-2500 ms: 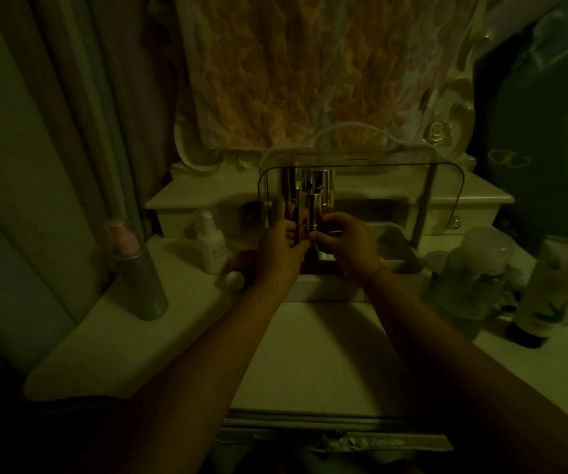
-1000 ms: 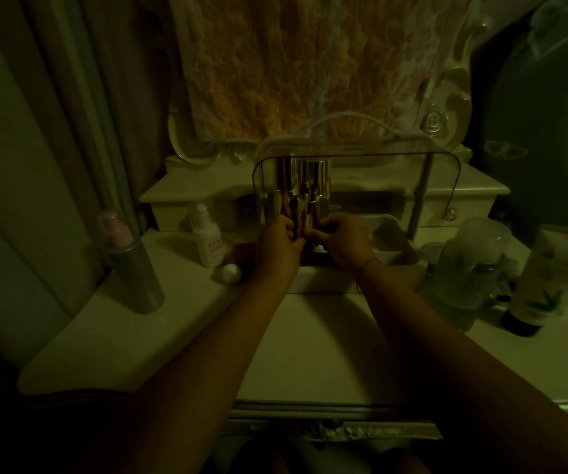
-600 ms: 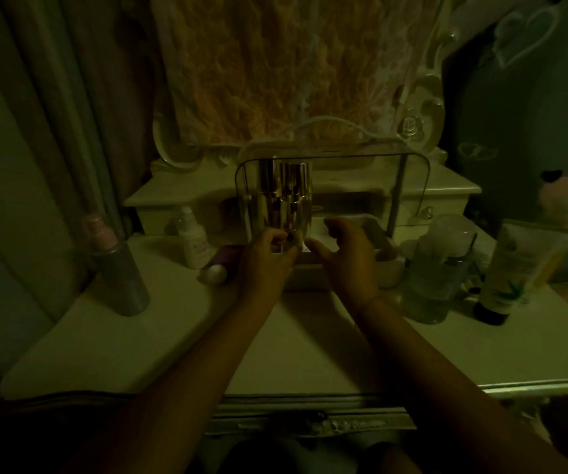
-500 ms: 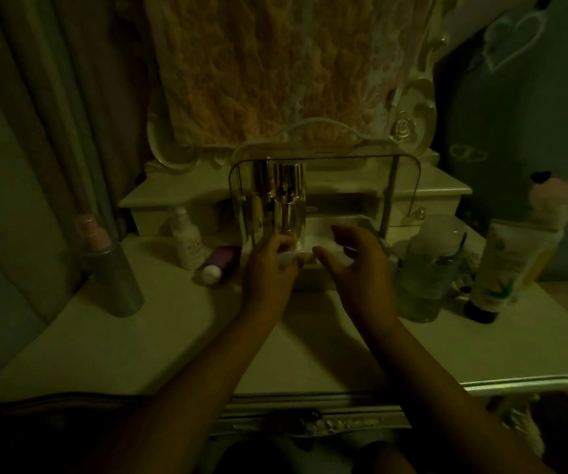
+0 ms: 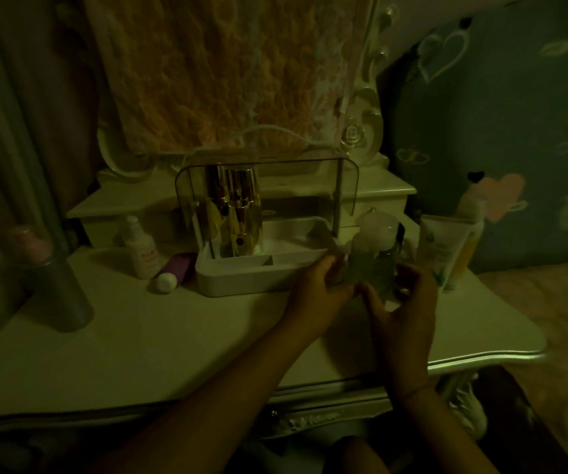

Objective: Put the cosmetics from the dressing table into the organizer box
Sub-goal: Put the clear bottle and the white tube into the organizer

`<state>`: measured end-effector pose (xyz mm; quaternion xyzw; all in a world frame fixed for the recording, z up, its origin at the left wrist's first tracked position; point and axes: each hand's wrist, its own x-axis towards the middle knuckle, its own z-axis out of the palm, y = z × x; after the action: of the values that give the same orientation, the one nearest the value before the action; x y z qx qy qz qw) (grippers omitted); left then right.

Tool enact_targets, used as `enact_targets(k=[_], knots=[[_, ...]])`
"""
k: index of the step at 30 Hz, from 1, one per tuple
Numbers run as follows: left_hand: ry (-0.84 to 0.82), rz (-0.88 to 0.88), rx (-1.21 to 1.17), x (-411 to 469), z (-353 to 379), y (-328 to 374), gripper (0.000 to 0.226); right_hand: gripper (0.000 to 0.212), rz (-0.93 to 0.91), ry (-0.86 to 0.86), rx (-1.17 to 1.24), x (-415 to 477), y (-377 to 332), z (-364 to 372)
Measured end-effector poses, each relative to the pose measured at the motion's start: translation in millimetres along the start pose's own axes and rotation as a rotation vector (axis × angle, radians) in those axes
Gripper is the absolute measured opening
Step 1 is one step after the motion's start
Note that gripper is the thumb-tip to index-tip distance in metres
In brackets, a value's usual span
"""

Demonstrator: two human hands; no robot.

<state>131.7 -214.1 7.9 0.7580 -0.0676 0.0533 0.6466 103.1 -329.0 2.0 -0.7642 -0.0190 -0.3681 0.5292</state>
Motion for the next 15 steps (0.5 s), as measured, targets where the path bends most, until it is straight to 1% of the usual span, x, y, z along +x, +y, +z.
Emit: enact_targets(k=[3, 6, 8, 11, 13, 15], knots=[[-0.017, -0.021, 0.026, 2, 5, -4, 0.041, 0.058, 0.096, -0.075, 0.096, -1, 9, 0], [-0.018, -0.037, 0.048, 2, 10, -7, 0.046, 0.061, 0.171, -0.088, 0.165, -1, 14, -2], [-0.002, -0.036, 0.075, 2, 12, -6, 0.053, 0.06, 0.174, -0.097, 0.178, -1, 13, -3], [0.073, 0.007, 0.172, -1, 7, -5, 0.057, 0.053, 0.139, -0.146, 0.178, -2, 11, -1], [0.099, 0.015, 0.143, -4, 1, -7, 0.056, 0.05, 0.13, -0.186, 0.163, -6, 10, 2], [0.089, -0.015, 0.095, -6, -5, -7, 0.056, 0.052, 0.135, -0.232, 0.154, -9, 8, 6]])
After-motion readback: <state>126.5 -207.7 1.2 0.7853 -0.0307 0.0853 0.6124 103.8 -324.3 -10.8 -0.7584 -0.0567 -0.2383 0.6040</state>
